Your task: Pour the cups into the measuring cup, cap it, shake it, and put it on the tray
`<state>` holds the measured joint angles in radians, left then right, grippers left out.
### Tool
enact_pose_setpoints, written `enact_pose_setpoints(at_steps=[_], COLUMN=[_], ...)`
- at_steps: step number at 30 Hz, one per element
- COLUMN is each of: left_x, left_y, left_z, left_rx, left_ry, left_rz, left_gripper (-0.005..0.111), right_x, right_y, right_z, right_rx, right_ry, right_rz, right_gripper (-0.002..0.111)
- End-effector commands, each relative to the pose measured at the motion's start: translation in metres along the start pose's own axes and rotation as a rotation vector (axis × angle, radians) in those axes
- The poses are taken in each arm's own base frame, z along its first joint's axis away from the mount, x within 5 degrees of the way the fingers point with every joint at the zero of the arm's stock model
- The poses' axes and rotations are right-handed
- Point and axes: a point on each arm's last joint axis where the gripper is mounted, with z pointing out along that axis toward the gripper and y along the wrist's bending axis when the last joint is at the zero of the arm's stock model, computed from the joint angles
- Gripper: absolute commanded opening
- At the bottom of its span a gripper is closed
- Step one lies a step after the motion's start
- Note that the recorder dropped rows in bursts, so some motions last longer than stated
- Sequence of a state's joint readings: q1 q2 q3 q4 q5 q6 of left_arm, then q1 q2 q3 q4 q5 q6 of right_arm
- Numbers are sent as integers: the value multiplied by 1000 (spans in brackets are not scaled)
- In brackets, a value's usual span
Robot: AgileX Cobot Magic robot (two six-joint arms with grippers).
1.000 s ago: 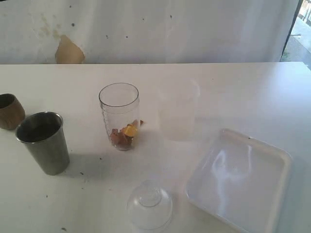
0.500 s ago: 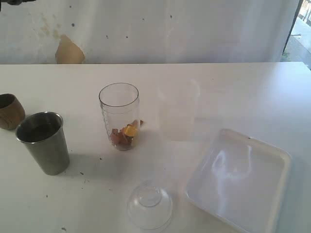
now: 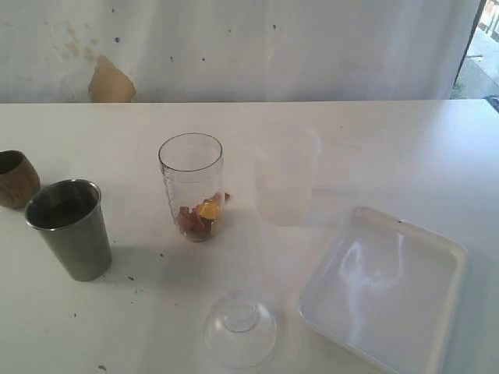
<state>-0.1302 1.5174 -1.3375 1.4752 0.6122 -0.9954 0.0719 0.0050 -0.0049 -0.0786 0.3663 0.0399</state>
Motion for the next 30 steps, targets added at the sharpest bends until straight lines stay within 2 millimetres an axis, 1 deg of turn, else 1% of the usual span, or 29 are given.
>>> enact_pose_setpoints(at_steps=[1, 3, 4, 6, 8, 9, 11, 14, 16, 17, 19, 22, 25, 30], left_x=[27, 26, 21, 11, -1, -9, -21, -35, -37, -36, -32, -23, -18, -16], left_y=[-13, -24, -29, -43, -55, -61, -76, -104, -127, -136, -158, -183, -197, -209], left_z=[21, 26, 26, 22, 16, 11, 0, -22, -34, -37, -42, -44, -41, -36], left_rx=[312, 563, 679, 888, 992, 1025, 1068, 1138, 1187, 1202, 1212, 1198, 1178, 1191], left_ry=[431, 575, 605, 635, 627, 609, 573, 526, 533, 540, 569, 590, 623, 662], left_rz=[35, -70, -124, -131, -140, -140, -109, -55, -3, 20, 64, 151, 198, 187], left_gripper=[0, 0, 0, 0, 1, 3, 13, 38, 52, 55, 57, 56, 56, 56], right_x=[0, 0, 0, 0, 0, 0, 0, 0, 0, 0, 0, 0, 0, 0], right_y=[0, 0, 0, 0, 0, 0, 0, 0, 0, 0, 0, 0, 0, 0], right_z=[0, 0, 0, 0, 0, 0, 0, 0, 0, 0, 0, 0, 0, 0], right_rx=[3, 3, 3, 3, 3, 3, 3, 3, 3, 3, 3, 3, 3, 3], right_ry=[-15, -15, -15, -15, -15, -15, -15, -15, -15, -15, -15, -15, -15, -15], right_rz=[0, 0, 0, 0, 0, 0, 0, 0, 0, 0, 0, 0, 0, 0], right_gripper=[0, 0, 0, 0, 0, 0, 0, 0, 0, 0, 0, 0, 0, 0])
